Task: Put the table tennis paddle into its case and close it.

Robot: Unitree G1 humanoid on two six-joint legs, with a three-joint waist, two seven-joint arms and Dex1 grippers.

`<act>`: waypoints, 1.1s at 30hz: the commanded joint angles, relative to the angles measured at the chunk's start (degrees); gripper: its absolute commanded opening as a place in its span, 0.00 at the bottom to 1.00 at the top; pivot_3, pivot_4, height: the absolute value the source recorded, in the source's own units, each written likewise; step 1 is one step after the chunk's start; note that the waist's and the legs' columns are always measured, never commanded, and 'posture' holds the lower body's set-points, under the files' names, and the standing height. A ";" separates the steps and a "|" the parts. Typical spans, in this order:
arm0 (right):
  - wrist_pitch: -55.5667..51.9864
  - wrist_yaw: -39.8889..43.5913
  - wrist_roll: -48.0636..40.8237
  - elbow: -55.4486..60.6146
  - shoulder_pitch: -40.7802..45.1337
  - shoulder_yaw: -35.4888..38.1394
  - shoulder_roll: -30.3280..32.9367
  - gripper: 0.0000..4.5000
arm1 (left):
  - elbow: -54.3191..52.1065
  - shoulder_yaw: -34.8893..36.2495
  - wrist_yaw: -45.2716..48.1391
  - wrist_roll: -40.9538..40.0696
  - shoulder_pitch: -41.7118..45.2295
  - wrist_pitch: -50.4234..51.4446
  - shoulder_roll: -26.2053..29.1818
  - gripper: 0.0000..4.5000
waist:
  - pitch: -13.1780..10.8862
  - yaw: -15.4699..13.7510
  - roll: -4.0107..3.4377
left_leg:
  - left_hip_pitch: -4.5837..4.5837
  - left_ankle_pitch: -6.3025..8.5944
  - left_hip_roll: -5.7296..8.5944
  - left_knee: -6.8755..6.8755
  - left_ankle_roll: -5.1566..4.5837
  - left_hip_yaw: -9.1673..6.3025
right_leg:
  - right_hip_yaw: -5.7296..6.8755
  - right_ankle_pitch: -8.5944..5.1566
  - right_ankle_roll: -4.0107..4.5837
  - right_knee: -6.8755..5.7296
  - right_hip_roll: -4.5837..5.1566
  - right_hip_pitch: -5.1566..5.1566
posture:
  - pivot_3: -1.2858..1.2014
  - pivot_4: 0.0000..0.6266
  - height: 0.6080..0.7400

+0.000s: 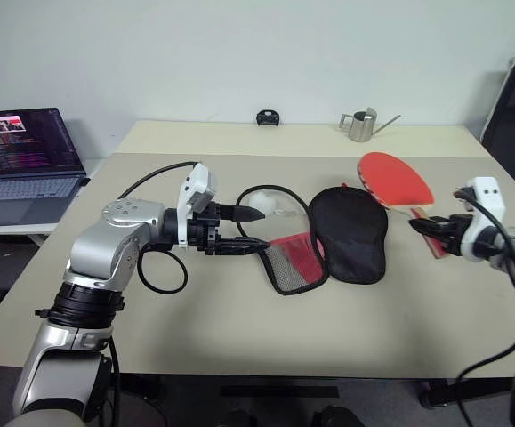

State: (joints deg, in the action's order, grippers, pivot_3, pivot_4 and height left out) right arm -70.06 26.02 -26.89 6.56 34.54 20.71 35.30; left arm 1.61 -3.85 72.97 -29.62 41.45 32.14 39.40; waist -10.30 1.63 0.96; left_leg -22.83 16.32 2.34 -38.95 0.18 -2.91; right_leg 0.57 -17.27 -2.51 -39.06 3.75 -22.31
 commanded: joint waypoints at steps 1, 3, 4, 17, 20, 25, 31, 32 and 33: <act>-2.81 -6.24 -0.65 4.20 4.32 1.61 -4.35 0.25 | -1.79 2.17 -0.58 -0.66 0.07 -0.43 0.61 0.79 | 0.00 0.01 0.00 | 0.00 0.00 0.00 0.00 0.00 0.00 | 0.00 0.00 0.00 0.00 0.00 0.00 | 0.52 0.24 1.00; -4.60 -8.80 -0.76 5.49 5.26 1.29 -7.46 0.25 | -2.11 2.34 -0.76 -0.79 -0.22 -0.35 0.67 0.79 | 0.00 0.01 -0.01 | -0.01 0.00 0.01 0.01 0.00 0.00 | -0.01 0.00 0.00 0.00 0.00 -0.03 | 0.52 0.24 1.00; -5.14 -9.67 -0.79 5.95 5.42 1.18 -8.44 0.25 | -2.20 2.35 -0.86 -0.79 -0.27 -0.32 0.64 0.79 | 0.00 -0.01 -0.01 | -0.02 0.00 0.01 0.01 0.00 -0.01 | 0.00 0.00 0.00 0.01 0.00 -0.04 | 0.52 0.24 1.00; -3.29 -20.74 3.09 6.19 2.06 -4.07 -24.36 0.25 | -3.04 2.59 -2.01 -1.08 -1.11 -0.31 -0.12 0.79 | 0.00 0.15 -0.03 | -0.03 0.00 0.02 0.04 0.01 0.01 | -0.03 0.00 0.00 -0.03 -0.04 -0.11 | 0.52 0.24 1.00; -1.44 -21.58 4.73 4.82 1.11 -4.77 -23.98 0.25 | -3.14 2.58 -2.13 -1.15 -1.27 -0.33 -0.14 0.79 | -0.01 0.12 -0.03 | -0.03 0.00 0.05 0.04 0.01 0.01 | -0.03 0.00 0.00 -0.03 -0.04 -0.11 | 0.52 0.24 1.00; 0.42 -22.57 7.00 4.29 -0.56 -5.48 -23.04 0.25 | -3.37 2.71 -2.35 -1.33 -1.53 -0.23 -0.08 0.79 | -0.01 0.19 -0.03 | -0.02 0.00 0.04 0.05 0.00 0.02 | -0.04 0.00 0.00 -0.05 -0.07 -0.12 | 0.52 0.24 1.00; -0.21 -23.41 8.09 6.26 -2.15 -6.43 -23.74 0.25 | -3.37 2.60 -2.51 -1.53 -1.73 -0.34 -0.13 0.79 | -0.01 0.19 -0.04 | -0.01 0.00 0.02 0.05 0.00 0.01 | -0.05 0.00 0.00 -0.05 -0.09 -0.12 | 0.52 0.24 1.00; -0.42 -23.61 8.13 6.55 -2.38 -6.58 -24.03 0.25 | -3.30 2.57 -2.54 -1.53 -1.69 -0.35 -0.20 0.79 | -0.01 0.19 -0.03 | -0.01 0.00 0.02 0.05 0.00 0.01 | -0.04 0.00 0.00 -0.05 -0.09 -0.12 | 0.52 0.24 1.00; -0.54 -23.86 8.20 6.81 -2.61 -6.77 -24.30 0.25 | -3.29 2.52 -2.57 -1.52 -1.67 -0.38 -0.25 0.79 | -0.01 0.18 -0.04 | -0.01 0.00 0.02 0.05 0.00 0.01 | -0.04 0.00 0.00 -0.05 -0.10 -0.12 | 0.52 0.24 1.00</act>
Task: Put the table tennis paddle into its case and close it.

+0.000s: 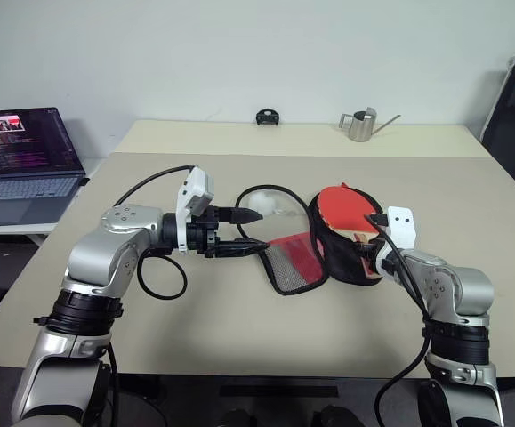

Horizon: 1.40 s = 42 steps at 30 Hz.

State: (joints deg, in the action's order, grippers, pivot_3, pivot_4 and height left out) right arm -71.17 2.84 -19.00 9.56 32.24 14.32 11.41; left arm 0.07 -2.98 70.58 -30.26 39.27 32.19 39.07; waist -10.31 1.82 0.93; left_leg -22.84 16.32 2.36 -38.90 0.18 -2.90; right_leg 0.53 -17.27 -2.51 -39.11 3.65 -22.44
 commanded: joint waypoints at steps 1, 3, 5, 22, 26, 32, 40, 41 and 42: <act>0.52 -0.99 0.40 4.02 -0.53 -0.59 -0.79 0.25 | -1.72 1.59 -0.20 -0.85 0.53 -0.45 0.02 0.79 | 0.00 0.00 0.00 | 0.00 0.00 0.00 0.00 0.00 0.00 | -0.01 0.00 0.00 0.00 0.00 0.00 | 0.52 0.24 1.00; 0.27 -1.57 0.48 4.21 -0.79 -0.72 -1.50 0.25 | -1.71 1.53 -0.23 -0.85 0.51 -0.47 -0.08 0.79 | 0.00 0.00 0.00 | 0.00 0.00 0.00 0.00 0.00 0.01 | -0.01 0.00 0.00 0.00 0.00 0.00 | 0.52 0.24 1.00; 0.06 -2.55 0.67 4.10 -0.91 -0.36 -2.56 0.25 | -1.78 1.51 -0.25 -0.88 0.44 -0.45 -0.13 0.79 | 0.00 -0.01 0.00 | 0.00 0.00 -0.01 0.00 0.00 0.00 | -0.01 0.00 0.00 0.00 -0.01 0.00 | 0.52 0.24 1.00; 1.29 -5.12 2.75 4.58 -1.87 -2.14 -6.04 0.68 | -2.30 2.05 -0.43 -1.04 -0.50 -0.43 0.28 0.79 | 0.01 0.01 -0.02 | 0.03 0.00 -0.02 0.00 0.00 0.00 | -0.02 0.00 0.00 -0.01 -0.06 0.01 | 0.52 0.24 1.00; 1.05 -4.02 2.28 7.08 -2.09 -3.47 -5.92 0.99 | -2.32 2.05 -0.50 -1.02 -0.54 -0.41 0.28 0.79 | 0.01 0.01 -0.02 | 0.03 0.00 -0.02 0.00 0.00 -0.01 | -0.02 0.00 0.00 -0.03 -0.07 0.01 | 0.52 0.24 1.00; -1.42 1.83 -3.64 15.54 -2.49 -1.20 -4.20 0.99 | -2.51 2.22 -0.60 -1.00 -0.96 -0.44 0.43 0.79 | 0.01 0.00 -0.02 | 0.03 0.01 -0.03 0.00 -0.01 -0.02 | -0.03 0.00 0.00 -0.01 -0.08 0.00 | 0.52 0.24 1.00; -1.70 12.99 -8.96 16.95 -7.60 2.76 10.09 0.91 | -2.64 2.48 -0.57 -0.94 -1.56 -0.38 0.48 0.79 | 0.01 -0.16 -0.02 | 0.03 0.03 -0.02 0.00 -0.06 -0.04 | 0.02 0.00 0.00 0.03 -0.14 0.07 | 0.52 0.24 1.00; -1.39 13.86 -9.24 16.75 -8.26 2.99 11.44 0.85 | -2.51 2.46 -0.56 -0.86 -1.57 -0.44 0.45 0.79 | 0.01 -0.15 -0.02 | 0.03 0.10 -0.02 0.00 -0.18 -0.04 | 0.01 0.00 0.00 0.03 -0.14 0.07 | 0.52 0.24 1.00; -1.31 14.54 -9.55 16.70 -8.66 3.00 12.30 0.77 | -2.40 2.43 -0.54 -0.79 -1.58 -0.47 0.46 0.79 | 0.01 -0.15 -0.02 | 0.03 0.12 -0.03 0.00 -0.21 -0.03 | 0.00 0.00 0.00 0.02 -0.14 0.07 | 0.52 0.24 1.00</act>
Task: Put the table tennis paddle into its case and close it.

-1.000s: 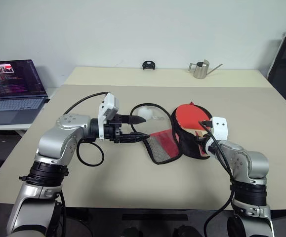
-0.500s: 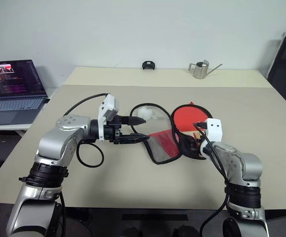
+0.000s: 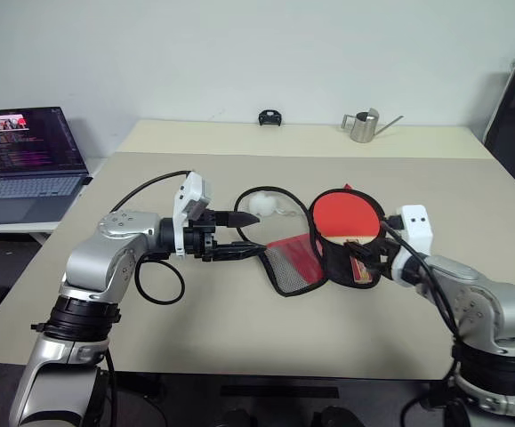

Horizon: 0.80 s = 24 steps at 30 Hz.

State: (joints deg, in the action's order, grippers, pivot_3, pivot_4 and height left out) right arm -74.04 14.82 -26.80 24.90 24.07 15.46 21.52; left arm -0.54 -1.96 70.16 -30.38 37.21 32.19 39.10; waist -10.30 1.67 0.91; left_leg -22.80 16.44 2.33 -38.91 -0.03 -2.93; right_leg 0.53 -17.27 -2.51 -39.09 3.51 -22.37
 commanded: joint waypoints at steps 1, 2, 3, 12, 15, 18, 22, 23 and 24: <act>1.57 3.32 -2.31 1.45 -0.73 1.74 2.80 0.70 | -1.66 1.42 -0.14 -0.61 0.45 -0.48 0.46 0.79 | 0.00 0.01 0.00 | 0.01 0.01 -0.01 0.00 -0.02 0.00 | 0.00 0.00 0.00 0.00 0.00 0.00 | 0.52 0.24 1.00; 1.83 4.36 -2.94 1.76 -0.94 1.50 3.33 0.63 | -1.47 1.57 -0.17 -0.56 0.35 -0.46 0.61 0.79 | 0.00 0.18 0.00 | 0.01 0.01 -0.01 0.00 -0.02 0.00 | 0.00 0.00 0.00 -0.01 0.00 0.00 | 0.52 0.24 1.00; 2.32 5.63 -3.76 2.15 -1.10 1.28 3.85 0.55 | -1.29 1.76 -0.27 -0.45 0.17 -0.47 0.84 0.79 | 0.00 0.29 0.00 | 0.03 0.01 -0.03 0.00 -0.02 0.00 | -0.04 0.00 0.00 -0.03 0.01 0.00 | 0.52 0.24 1.00; 8.78 14.29 -6.68 1.22 0.10 1.98 11.29 0.00 | -1.80 4.00 -4.67 0.39 -3.07 -0.30 1.98 0.79 | 0.00 0.14 0.00 | 0.06 0.02 -0.04 0.00 -0.03 -0.01 | -0.02 0.00 0.00 0.01 0.04 0.04 | 0.52 0.24 1.00; 11.86 17.82 -7.56 -0.59 1.21 2.50 14.58 0.00 | -2.02 5.35 -7.13 0.95 -4.56 -0.75 2.19 0.79 | 0.00 0.09 0.01 | 0.05 0.02 -0.04 0.00 -0.03 -0.03 | 0.00 0.00 0.00 0.01 0.08 0.05 | 0.52 0.24 1.00; 15.42 21.18 -7.15 -2.45 1.68 1.57 17.74 0.00 | -0.10 5.96 -11.76 4.03 -5.18 -2.88 1.63 0.79 | -0.01 0.07 0.01 | 0.06 0.02 -0.04 0.00 -0.03 -0.03 | 0.00 0.00 0.00 0.01 0.08 0.05 | 0.52 0.24 1.00; 19.90 25.22 -6.49 -5.55 3.27 0.41 21.29 0.00 | 3.24 5.69 -20.89 9.95 -6.01 -6.26 -0.82 0.79 | -0.01 0.01 0.01 | 0.07 0.02 -0.03 -0.01 -0.03 -0.01 | 0.01 0.00 0.00 0.01 0.12 0.07 | 0.52 0.24 1.00; 20.42 26.04 -6.77 -5.96 3.75 0.26 21.83 0.00 | 3.58 5.56 -22.50 10.82 -6.31 -6.57 -1.44 0.79 | -0.01 0.01 0.01 | 0.07 0.02 -0.03 -0.02 -0.03 -0.02 | 0.01 0.00 0.00 0.00 0.12 0.07 | 0.52 0.24 1.00; 20.59 27.00 -7.46 -6.20 4.35 0.28 22.30 0.00 | 4.08 5.76 -24.53 11.41 -6.40 -6.31 -2.35 0.79 | -0.01 0.01 0.01 | 0.06 0.02 -0.03 -0.01 -0.03 -0.02 | 0.01 0.00 0.00 0.01 0.12 0.06 | 0.52 0.24 1.00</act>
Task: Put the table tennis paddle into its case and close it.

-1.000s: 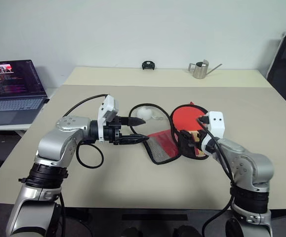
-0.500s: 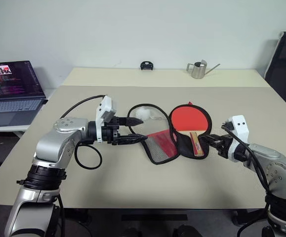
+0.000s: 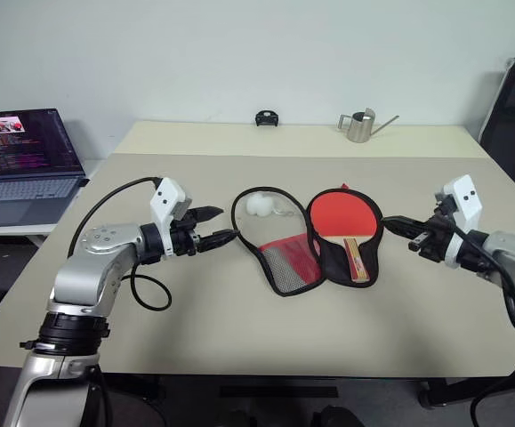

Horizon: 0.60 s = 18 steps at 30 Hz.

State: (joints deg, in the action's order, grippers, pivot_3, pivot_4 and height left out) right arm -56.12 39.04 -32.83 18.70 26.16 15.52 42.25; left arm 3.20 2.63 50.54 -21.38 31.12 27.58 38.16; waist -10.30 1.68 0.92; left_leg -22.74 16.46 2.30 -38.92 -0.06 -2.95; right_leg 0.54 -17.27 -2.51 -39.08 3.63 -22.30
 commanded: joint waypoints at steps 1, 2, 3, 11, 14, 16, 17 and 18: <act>2.64 3.60 -2.10 -0.12 2.71 0.33 1.95 0.00 | 0.78 1.25 -6.32 2.88 -0.32 -1.38 -2.06 0.79 | 0.00 -0.02 0.01 | 0.00 0.00 0.00 0.00 0.00 -0.01 | 0.00 0.00 0.00 0.01 0.00 0.00 | 0.52 0.24 1.00; 2.50 4.84 -3.01 -0.03 3.09 0.58 2.46 0.00 | 1.47 0.90 -7.43 3.98 -0.39 -1.78 -2.37 0.79 | -0.01 -0.04 0.01 | -0.02 0.00 0.00 0.00 0.01 -0.01 | 0.01 0.00 0.00 0.01 0.01 0.00 | 0.52 0.24 1.00; 2.48 6.21 -3.80 0.09 3.32 0.83 3.06 0.00 | 2.20 0.46 -8.38 5.16 -0.42 -2.31 -2.61 0.79 | -0.01 -0.06 0.02 | -0.04 -0.01 0.00 0.00 0.01 -0.02 | 0.02 0.00 0.00 0.01 0.01 -0.01 | 0.52 0.24 1.00; 4.68 16.23 -6.72 0.24 1.66 1.03 10.90 0.00 | 11.98 -2.84 -9.21 10.66 1.88 -5.23 -4.03 0.79 | -0.01 -0.40 0.02 | -0.06 -0.01 0.03 -0.01 0.01 -0.01 | 0.07 0.00 0.00 0.05 0.08 0.00 | 0.52 0.24 1.00; 4.40 16.51 -7.69 0.12 2.24 1.20 11.74 0.00 | 16.24 -4.16 -8.80 12.33 3.65 -7.00 -4.74 0.79 | -0.02 -0.44 0.04 | -0.06 -0.01 0.03 -0.03 0.01 -0.01 | 0.08 0.00 0.00 0.03 0.08 0.00 | 0.52 0.24 1.00; 4.48 16.43 -8.01 0.05 2.29 1.26 12.05 0.00 | 19.04 -4.72 -9.00 13.25 4.90 -8.11 -5.54 0.79 | -0.02 -0.45 0.04 | -0.06 -0.01 0.03 -0.03 0.02 -0.01 | 0.08 0.00 0.00 0.02 0.09 0.00 | 0.52 0.24 1.00; 4.46 16.55 -8.26 0.15 2.19 1.45 12.22 0.00 | 20.59 -5.00 -9.22 13.84 5.60 -8.86 -6.09 0.79 | -0.02 -0.46 0.04 | -0.06 -0.01 0.03 -0.03 0.02 -0.01 | 0.08 0.00 0.00 0.03 0.10 0.00 | 0.52 0.24 1.00; 4.48 16.64 -8.40 0.27 2.07 1.65 12.40 0.00 | 22.23 -5.19 -9.51 14.31 6.45 -9.62 -6.83 0.79 | -0.02 -0.47 0.04 | -0.06 -0.01 0.03 -0.03 0.02 -0.01 | 0.08 0.00 0.00 0.03 0.10 0.00 | 0.52 0.24 1.00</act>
State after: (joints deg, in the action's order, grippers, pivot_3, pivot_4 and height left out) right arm -52.67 55.09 -39.79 17.70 27.54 15.19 53.50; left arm 24.30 -2.37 41.59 -7.88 35.82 20.08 31.65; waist -10.32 1.21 0.97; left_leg -22.81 16.44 2.34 -38.95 -0.02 -2.96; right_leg 0.62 -17.27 -2.51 -39.04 3.73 -22.30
